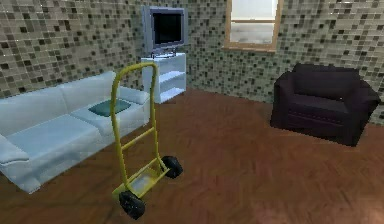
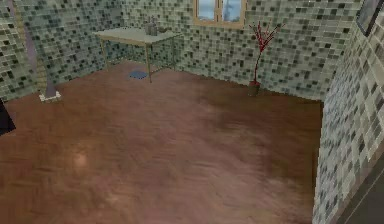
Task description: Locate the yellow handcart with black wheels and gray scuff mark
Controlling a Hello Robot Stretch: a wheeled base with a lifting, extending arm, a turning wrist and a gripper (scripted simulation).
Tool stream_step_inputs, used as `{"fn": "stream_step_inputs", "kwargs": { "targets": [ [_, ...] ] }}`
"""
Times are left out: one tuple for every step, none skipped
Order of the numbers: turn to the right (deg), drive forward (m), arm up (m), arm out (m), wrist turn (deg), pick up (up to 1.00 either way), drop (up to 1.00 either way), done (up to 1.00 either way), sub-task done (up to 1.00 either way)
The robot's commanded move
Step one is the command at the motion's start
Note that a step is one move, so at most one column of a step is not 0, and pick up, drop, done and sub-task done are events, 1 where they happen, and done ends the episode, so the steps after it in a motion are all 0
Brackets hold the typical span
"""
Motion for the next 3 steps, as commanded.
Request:
{"fn": "stream_step_inputs", "kwargs": {
  "targets": [
    [0.0,0.10,0.00,0.00,0.0,0.00,0.00,0.00,0.00],
    [-21.0,0.00,0.00,0.00,0.0,0.00,0.00,0.00,0.00],
    [0.0,0.15,0.00,0.00,0.0,0.00,0.00,0.00,0.00]
  ]
}}
